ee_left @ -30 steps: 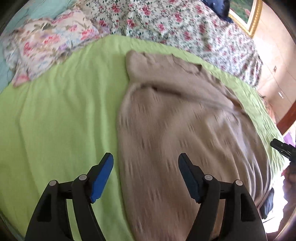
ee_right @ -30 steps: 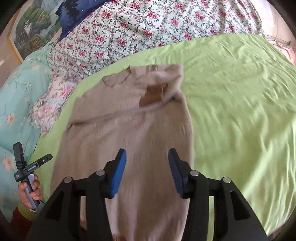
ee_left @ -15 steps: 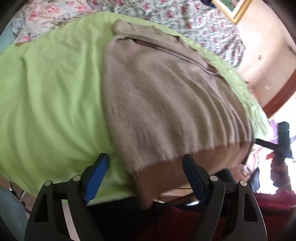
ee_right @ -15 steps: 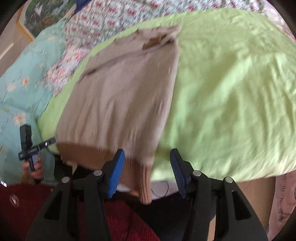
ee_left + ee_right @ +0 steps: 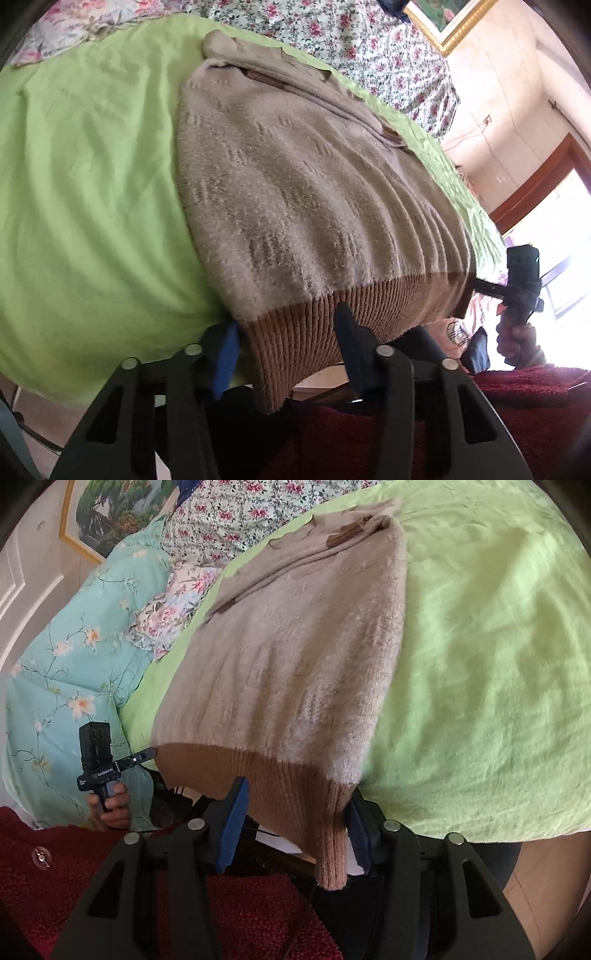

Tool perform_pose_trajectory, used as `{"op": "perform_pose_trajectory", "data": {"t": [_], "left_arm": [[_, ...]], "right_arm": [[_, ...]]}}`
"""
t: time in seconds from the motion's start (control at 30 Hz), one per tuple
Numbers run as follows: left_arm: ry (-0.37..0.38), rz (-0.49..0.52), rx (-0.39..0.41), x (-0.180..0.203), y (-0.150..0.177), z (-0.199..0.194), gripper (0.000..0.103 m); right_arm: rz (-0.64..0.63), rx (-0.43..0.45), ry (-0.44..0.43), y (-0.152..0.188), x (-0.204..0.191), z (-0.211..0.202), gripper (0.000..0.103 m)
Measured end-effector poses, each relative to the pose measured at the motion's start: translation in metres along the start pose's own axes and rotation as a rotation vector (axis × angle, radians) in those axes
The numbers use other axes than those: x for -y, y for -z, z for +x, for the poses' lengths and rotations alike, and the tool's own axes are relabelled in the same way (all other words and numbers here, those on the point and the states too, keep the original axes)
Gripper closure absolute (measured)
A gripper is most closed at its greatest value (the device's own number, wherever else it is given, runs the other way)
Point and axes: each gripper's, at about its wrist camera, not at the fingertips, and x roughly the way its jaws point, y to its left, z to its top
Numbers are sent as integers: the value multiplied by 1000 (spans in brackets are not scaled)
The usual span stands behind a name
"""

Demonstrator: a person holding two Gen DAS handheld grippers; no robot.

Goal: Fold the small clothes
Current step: 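Grasp the brown ribbed hem with both grippers, then lift the hem with both grippers and fold it toward the collar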

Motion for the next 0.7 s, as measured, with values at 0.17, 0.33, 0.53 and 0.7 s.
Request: {"op": "perform_pose_trajectory", "data": {"t": [0.17, 0.33, 0.53, 0.7], "left_arm": [[-20, 12, -7, 3, 5, 0, 96], [1, 11, 56, 4, 3, -23, 97], [41, 24, 220, 24, -23, -65, 97], [34, 44, 350, 37, -67, -90, 97]], "right_arm": [[-43, -24, 17, 4, -9, 1, 93], [-1, 83, -96, -3, -9, -33, 94], [14, 227, -196, -26, -21, -67, 94], [-12, 327, -162, -63, -36, -82, 94]]}}
